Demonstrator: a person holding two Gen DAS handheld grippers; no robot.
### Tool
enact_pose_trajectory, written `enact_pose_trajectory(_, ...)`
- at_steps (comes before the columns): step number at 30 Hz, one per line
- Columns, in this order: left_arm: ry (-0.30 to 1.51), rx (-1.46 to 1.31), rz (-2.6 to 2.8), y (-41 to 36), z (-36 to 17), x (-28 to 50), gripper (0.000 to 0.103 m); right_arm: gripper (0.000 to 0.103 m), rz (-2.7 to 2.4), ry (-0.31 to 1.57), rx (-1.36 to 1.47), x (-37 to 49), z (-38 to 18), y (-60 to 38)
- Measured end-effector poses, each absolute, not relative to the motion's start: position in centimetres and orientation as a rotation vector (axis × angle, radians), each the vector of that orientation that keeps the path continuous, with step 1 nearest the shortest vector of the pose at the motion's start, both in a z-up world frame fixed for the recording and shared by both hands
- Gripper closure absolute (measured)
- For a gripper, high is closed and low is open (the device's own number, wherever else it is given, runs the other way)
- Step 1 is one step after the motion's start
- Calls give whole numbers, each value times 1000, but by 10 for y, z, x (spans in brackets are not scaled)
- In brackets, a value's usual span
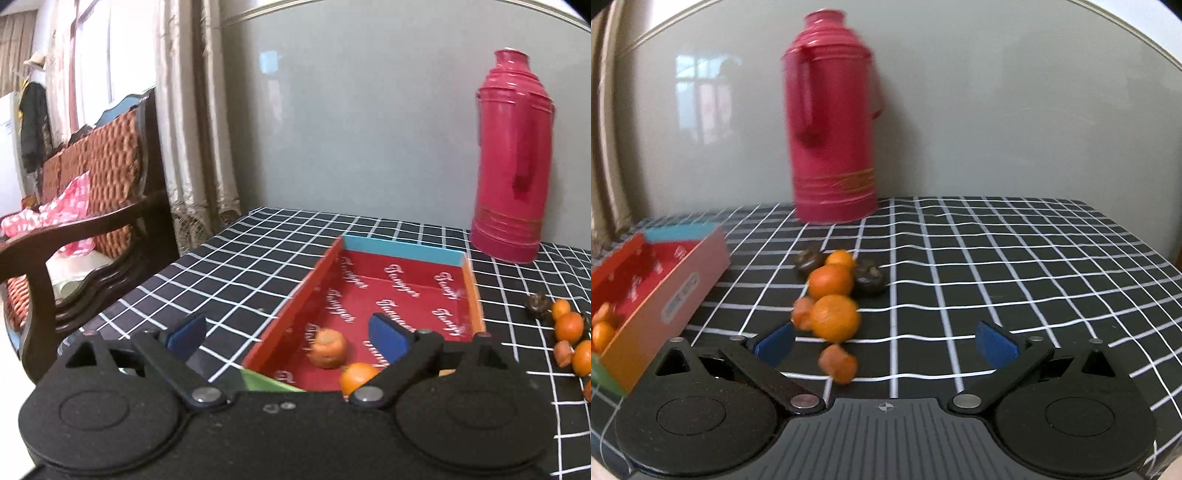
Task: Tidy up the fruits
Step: 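Grasp a carrot chunk with the right tool, then carry the carrot chunk into the red box and open the right tool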
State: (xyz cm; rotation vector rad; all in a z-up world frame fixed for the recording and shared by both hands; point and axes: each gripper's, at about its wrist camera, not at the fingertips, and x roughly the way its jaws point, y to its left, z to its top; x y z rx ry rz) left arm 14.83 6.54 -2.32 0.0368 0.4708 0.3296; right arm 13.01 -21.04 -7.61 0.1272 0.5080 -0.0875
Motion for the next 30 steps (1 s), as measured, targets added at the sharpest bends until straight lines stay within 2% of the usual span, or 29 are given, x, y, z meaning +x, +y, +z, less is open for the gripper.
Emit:
enact_pose_trajectory(9, 508, -58, 402, 112, -20, 148, 14, 2, -63, 534, 97, 144, -83, -189)
enact_pose_trajectory(11, 510, -67, 410, 119, -19, 147, 14, 20, -71, 545, 96, 147, -85, -188)
enact_pose_trajectory(16, 494, -66, 421, 126, -15, 142, 13, 29, -89, 602, 109, 157, -94, -186)
enact_pose_trajectory(18, 493, -68, 422, 128, -14, 142, 13, 54, -85, 617, 96, 159, -97, -185)
enact_pose_trajectory(19, 494, -70, 423, 130, -14, 142, 13, 70, -80, 633, 99, 161, -100, -185)
enact_pose_trajectory(23, 502, -87, 425, 135, -13, 143, 13, 76, -74, 628, 102, 161, -102, -185)
enact_pose_trajectory(30, 513, -104, 449, 141, -14, 142, 12, 76, -56, 574, 94, 154, -93, -181)
